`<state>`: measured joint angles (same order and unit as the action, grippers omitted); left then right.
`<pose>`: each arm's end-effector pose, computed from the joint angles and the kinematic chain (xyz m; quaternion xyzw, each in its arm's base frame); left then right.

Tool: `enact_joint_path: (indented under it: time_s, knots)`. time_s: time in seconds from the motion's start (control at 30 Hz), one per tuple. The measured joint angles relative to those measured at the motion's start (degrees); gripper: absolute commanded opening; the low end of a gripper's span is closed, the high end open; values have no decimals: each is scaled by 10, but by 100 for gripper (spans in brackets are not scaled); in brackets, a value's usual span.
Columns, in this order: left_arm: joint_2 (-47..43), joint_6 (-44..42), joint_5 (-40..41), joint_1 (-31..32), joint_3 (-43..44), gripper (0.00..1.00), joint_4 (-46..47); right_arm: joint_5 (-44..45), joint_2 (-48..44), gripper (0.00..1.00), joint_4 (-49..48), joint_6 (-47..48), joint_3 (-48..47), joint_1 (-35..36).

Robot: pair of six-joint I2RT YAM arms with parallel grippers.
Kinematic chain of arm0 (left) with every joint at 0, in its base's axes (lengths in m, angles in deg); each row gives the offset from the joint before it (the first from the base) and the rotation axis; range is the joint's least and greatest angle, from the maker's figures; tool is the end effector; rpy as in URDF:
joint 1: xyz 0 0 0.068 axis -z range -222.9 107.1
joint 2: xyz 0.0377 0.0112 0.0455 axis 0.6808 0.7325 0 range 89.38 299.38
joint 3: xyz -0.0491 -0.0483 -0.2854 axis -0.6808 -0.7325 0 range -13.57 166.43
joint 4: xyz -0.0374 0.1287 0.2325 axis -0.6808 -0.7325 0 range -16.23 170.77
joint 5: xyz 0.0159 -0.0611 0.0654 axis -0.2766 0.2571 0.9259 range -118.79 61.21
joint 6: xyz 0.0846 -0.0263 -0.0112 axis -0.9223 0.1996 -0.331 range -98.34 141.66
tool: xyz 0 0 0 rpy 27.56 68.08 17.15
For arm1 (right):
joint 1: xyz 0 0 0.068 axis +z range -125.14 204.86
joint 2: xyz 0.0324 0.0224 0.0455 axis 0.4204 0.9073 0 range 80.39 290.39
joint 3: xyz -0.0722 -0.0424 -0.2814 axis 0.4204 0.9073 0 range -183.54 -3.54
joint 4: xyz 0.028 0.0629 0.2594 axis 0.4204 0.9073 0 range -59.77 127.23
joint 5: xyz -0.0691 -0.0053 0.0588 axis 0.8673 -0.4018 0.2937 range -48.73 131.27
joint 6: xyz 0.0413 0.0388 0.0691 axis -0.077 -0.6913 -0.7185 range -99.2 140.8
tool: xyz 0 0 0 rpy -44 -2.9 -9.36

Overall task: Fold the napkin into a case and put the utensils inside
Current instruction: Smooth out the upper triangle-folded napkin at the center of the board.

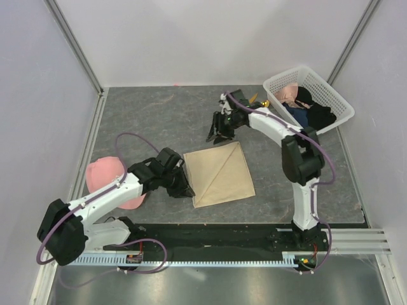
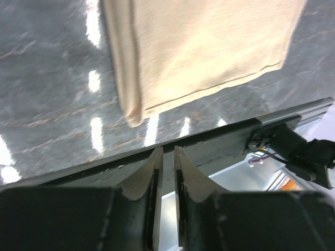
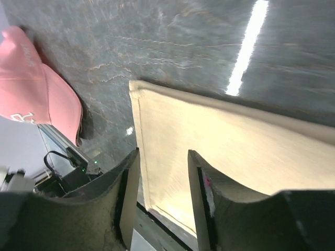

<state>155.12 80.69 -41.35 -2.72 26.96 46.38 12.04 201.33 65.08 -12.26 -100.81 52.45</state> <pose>0.1670 -0.1638 0.1896 -0.1287 0.9510 -0.2669 0.0886 0.4223 0.2647 0.1896 -0.0239 0.9336 0.3422 0.1039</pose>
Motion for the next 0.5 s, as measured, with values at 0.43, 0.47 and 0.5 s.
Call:
enact_joint_path:
  time_s: [0.43,0.47,0.5]
  knots:
    - [147,-6,-12,-10,38,14,69,-52,-44,16,-31,48,113,-103]
    - [147,-6,-12,-12,33,14,74,-58,-34,16,-35,49,113,-106]
    - [147,-6,-13,-13,27,14,79,-61,-28,15,-37,50,113,-109]
